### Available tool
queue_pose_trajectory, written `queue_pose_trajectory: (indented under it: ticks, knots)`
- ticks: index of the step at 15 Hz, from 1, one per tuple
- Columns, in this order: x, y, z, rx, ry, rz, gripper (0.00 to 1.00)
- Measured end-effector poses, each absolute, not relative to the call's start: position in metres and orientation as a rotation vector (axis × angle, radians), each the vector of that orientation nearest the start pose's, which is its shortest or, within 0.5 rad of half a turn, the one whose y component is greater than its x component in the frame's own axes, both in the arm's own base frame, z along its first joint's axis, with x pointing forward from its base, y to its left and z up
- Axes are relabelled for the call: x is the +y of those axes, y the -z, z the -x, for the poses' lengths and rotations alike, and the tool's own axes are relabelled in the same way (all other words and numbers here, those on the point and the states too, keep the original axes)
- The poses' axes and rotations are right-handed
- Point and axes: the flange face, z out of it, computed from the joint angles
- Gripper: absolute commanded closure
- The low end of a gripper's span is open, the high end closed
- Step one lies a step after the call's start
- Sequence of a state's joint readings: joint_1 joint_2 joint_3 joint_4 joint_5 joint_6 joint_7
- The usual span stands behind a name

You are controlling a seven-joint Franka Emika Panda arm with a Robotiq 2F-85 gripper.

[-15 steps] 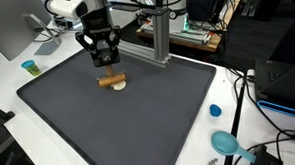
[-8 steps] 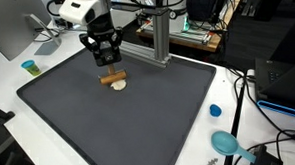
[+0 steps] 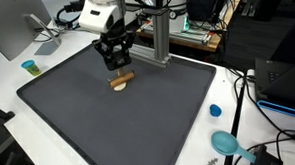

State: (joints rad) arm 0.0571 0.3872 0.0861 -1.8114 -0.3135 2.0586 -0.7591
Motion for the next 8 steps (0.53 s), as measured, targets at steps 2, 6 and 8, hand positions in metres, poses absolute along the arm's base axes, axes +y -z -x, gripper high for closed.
queue_pose_trajectory:
  ticks: [2,6,8]
  knots:
    - [0.075,-0.317,-0.628,-1.682,-0.328,2.847,0.79]
    - [0.081,-0.315,-0.631,-1.693,-0.338,2.836,0.79]
    - [0.084,-0.315,-0.631,-1.699,-0.335,2.83,0.79]
